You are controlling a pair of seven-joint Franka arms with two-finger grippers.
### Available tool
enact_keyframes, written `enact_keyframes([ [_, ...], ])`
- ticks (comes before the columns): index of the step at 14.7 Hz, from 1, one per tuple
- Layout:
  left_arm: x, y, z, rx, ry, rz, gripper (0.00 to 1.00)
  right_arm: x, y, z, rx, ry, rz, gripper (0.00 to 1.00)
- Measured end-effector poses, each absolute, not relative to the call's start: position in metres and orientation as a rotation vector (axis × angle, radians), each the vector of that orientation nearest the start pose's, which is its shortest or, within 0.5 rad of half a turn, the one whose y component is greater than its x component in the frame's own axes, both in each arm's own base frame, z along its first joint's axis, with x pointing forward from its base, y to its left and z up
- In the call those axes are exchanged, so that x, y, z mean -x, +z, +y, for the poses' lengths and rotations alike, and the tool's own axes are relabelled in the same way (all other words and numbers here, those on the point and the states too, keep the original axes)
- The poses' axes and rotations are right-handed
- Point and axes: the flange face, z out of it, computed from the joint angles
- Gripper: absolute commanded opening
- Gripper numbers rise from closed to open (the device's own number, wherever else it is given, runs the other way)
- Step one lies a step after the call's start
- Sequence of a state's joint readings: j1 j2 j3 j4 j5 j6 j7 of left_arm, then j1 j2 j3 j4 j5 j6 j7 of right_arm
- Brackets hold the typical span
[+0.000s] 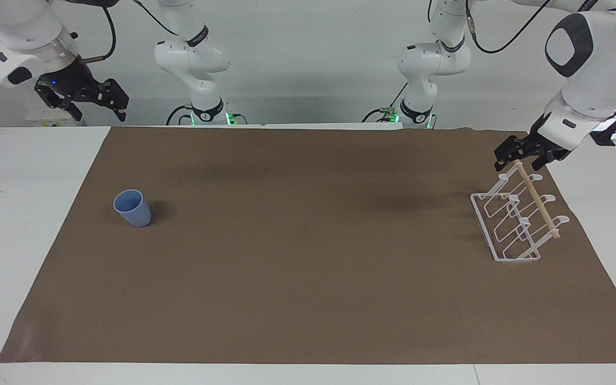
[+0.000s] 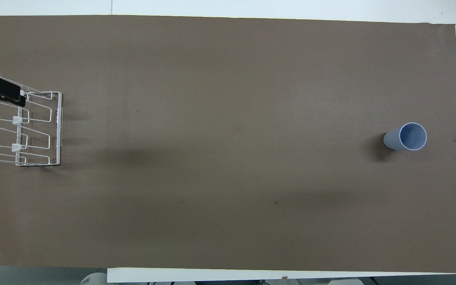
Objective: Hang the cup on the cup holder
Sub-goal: 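Move the right gripper toward the light blue cup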
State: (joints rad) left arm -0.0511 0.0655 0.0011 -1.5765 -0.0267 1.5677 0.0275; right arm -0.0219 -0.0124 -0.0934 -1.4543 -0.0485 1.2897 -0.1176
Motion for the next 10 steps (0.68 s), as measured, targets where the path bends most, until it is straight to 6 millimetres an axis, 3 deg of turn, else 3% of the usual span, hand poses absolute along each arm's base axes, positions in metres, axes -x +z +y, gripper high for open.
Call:
enact_keyframes([
  [7,-0.571,0.585,-0.031,3.163,0.118,0.121,1.0,-0.52,0.66,-0.064,3.166,0.202,0.003,1.0],
  [10,-0.571,0.585,-0.031,3.163,0.118,0.121,1.0,-0.533,0.632,-0.07,3.172,0.126,-0.071,1.0],
])
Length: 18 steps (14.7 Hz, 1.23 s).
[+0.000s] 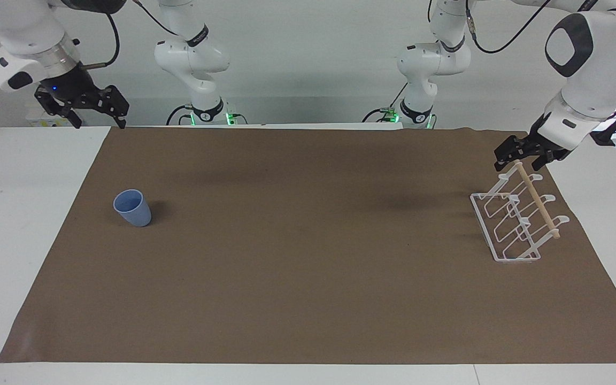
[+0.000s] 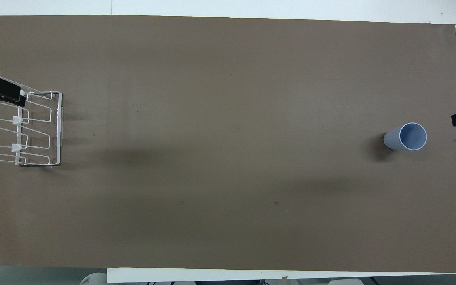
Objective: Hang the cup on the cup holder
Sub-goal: 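Move the right gripper toward the light blue cup, then grasp the light blue cup at its base with the right gripper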
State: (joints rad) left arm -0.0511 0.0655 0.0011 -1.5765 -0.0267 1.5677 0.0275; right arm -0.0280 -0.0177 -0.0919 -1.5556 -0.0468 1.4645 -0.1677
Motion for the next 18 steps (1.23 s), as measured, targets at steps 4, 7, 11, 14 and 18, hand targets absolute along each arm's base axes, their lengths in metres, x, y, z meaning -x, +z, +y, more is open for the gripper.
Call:
enact_keyframes([
  [4,-0.571,0.585,-0.031,3.163,0.118,0.121,1.0,-0.543,0.534,-0.132,3.157,0.067,-0.284,1.0],
  [7,-0.571,0.585,-0.031,3.163,0.118,0.121,1.0,-0.54,0.457,-0.171,3.104,0.052,-0.325,0.97],
  [11,-0.571,0.585,-0.031,3.163,0.118,0.121,1.0,-0.552,0.402,-0.166,3.088,0.09,-0.342,0.92],
  [14,-0.571,0.585,-0.031,3.163,0.118,0.121,1.0,-0.542,0.365,-0.162,3.084,0.109,-0.343,0.84],
  [18,-0.57,0.584,-0.031,3.162,0.127,0.121,1.0,-0.533,0.35,-0.16,3.074,0.141,-0.342,0.46],
])
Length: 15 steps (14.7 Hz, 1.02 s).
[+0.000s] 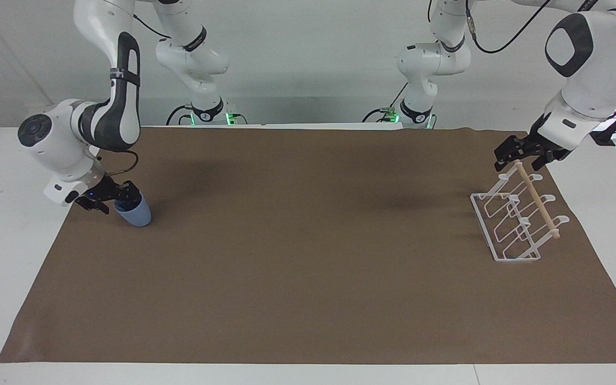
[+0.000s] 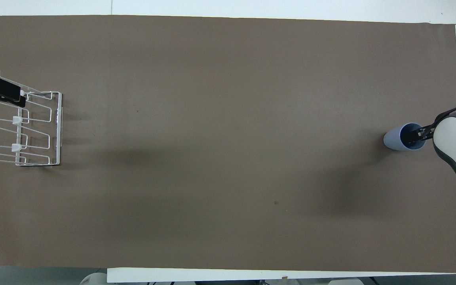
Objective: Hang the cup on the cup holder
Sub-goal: 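Grasp the light blue cup at its base with the right gripper, then lift the cup with the right gripper while the left gripper reaches toward it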
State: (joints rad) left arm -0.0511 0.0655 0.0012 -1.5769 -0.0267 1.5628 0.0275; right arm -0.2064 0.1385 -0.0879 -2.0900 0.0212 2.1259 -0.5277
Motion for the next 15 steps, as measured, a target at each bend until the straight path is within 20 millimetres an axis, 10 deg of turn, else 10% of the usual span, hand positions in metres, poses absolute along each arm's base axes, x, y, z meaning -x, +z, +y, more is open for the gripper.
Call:
enact_keyframes([
  [4,-0.569,0.581,-0.031,3.161,0.149,0.121,1.0,-0.533,0.35,-0.158,3.066,0.14,-0.395,0.0],
  [9,-0.565,0.573,-0.03,3.159,0.174,0.036,1.0,-0.533,0.352,-0.159,3.067,0.146,-0.428,0.0],
  [12,-0.563,0.57,-0.037,3.138,0.18,-0.295,1.0,-0.54,0.381,-0.152,2.992,0.218,-0.439,0.0],
  [15,-0.559,0.57,-0.081,3.084,0.184,-0.688,1.0,-0.556,0.431,-0.086,2.72,0.152,-0.303,0.0],
])
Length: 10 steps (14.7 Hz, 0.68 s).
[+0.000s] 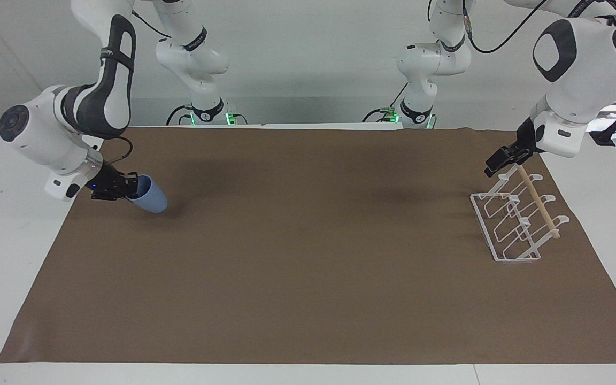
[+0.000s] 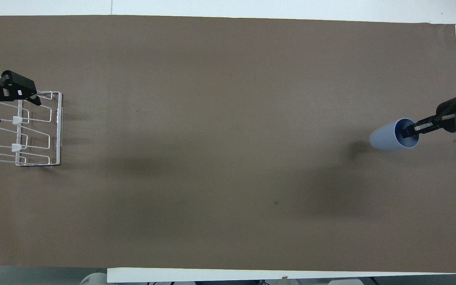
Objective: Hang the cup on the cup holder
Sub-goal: 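Lift the cup with the right gripper while the left gripper reaches toward it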
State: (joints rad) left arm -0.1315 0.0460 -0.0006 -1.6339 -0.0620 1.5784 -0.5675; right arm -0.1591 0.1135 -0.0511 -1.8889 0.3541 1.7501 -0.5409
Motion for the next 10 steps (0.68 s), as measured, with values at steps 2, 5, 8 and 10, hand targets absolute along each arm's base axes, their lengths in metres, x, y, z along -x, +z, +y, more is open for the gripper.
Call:
enact_keyframes([
  [2,-0.551,0.573,-0.12,3.064,0.24,-0.957,0.99,-0.561,0.448,-0.036,2.559,0.147,-0.147,0.0],
  [5,-0.541,0.583,-0.157,2.996,0.439,-1.413,0.99,-0.569,0.461,0.042,2.331,0.207,0.105,0.0],
  [8,-0.532,0.592,-0.191,2.849,0.707,-1.768,0.99,-0.57,0.477,0.128,2.133,0.305,0.303,0.0],
  [10,-0.527,0.598,-0.214,2.71,0.865,-1.967,0.99,-0.565,0.484,0.188,2.062,0.342,0.399,0.0],
])
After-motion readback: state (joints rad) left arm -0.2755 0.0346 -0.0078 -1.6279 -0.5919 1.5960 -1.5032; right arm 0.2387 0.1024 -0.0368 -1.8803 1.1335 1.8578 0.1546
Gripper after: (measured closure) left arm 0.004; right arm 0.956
